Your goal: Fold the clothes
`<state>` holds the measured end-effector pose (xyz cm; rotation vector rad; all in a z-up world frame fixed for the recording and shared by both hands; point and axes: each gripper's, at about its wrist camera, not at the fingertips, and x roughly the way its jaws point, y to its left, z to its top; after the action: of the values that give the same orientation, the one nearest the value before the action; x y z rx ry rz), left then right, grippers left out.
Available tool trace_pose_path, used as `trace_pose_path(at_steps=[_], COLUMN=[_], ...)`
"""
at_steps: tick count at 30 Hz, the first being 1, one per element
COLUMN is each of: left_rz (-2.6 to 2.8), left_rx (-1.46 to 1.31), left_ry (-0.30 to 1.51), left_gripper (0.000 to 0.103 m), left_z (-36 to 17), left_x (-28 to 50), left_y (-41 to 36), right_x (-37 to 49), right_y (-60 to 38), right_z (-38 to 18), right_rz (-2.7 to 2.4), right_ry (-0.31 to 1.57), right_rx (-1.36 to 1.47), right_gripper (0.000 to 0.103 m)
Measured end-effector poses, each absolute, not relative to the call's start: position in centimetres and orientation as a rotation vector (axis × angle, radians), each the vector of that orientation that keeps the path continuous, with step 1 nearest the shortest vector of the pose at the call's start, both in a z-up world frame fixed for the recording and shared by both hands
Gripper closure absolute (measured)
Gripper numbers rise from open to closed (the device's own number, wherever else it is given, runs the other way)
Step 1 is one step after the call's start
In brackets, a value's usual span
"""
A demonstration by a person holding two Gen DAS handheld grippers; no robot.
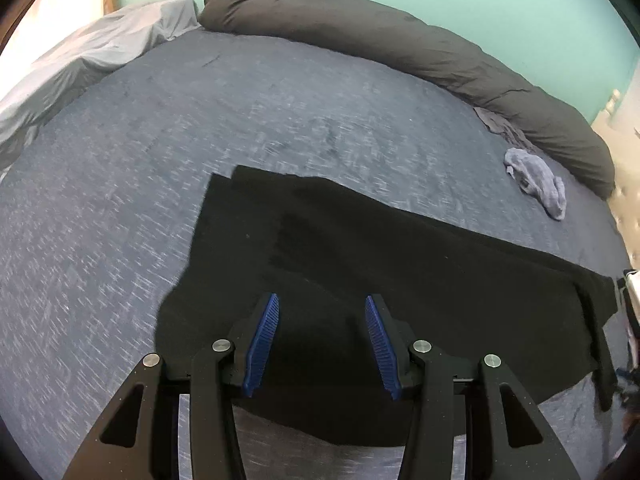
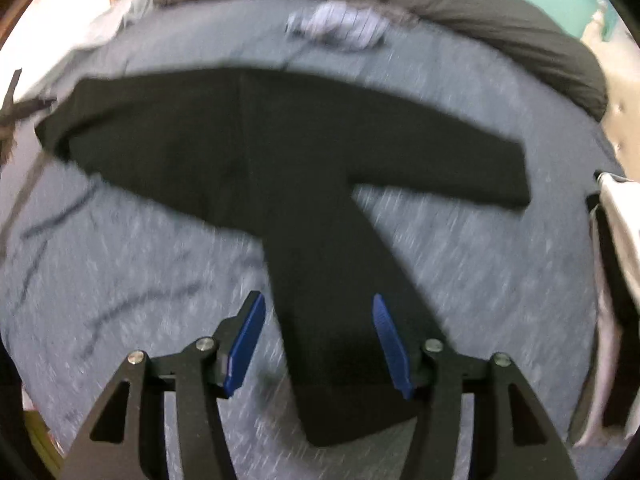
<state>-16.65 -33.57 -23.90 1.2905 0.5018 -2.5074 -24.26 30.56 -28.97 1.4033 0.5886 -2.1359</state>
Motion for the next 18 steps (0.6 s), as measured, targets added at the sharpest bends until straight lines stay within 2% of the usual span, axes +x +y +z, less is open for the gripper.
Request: trace_pose_path(at_steps=[5,6,7,8,10,12,18], left_rz=[-2.528,-2.531,-2.534,-2.535,-2.537,-2.539,-2.530], left_rx=[1.287,1.286,1.284,1.283,1.284,1.283,1.289], left_ry=[0.490,0.488,0.486,0.485,0.481,0.472,0.454], left_gripper=[0.054,0.054,0.054,0.054,0.054,0.054,0.054], left_z=[-23.1,-23.0,-22.8,-22.7,-22.6,-22.5,-23.0], left_x=[-16.5,-16.4,-16.4,-16.4,-16.4,-16.5,-16.9], left_y=[-32.2,-32.0,-31.8,-31.8,-31.7,-31.6,-31.9], right_x=[-22.8,-22.7,-22.6,-22.7,-23.2,-23.6,-26.9], right_y=[29.4,29.3,29.3,29.4,29.8,30.2,32.1], right_z=[-31.6,-31.8,-32.1,-32.0,-31.6,-31.0,-27.3], right_rz=[-2.119,-2.113,-2.107,-2.111,-2.129,-2.147,-2.249], right_ry=[0.807,0.825,0.843,0.834,0.793,0.757,0.643], right_rx=[1.416,1.417,1.418,1.418,1.415,1.402,1.325], right_gripper=[0.046,0.052,0.068,0.072,0.092,0.097,0.099])
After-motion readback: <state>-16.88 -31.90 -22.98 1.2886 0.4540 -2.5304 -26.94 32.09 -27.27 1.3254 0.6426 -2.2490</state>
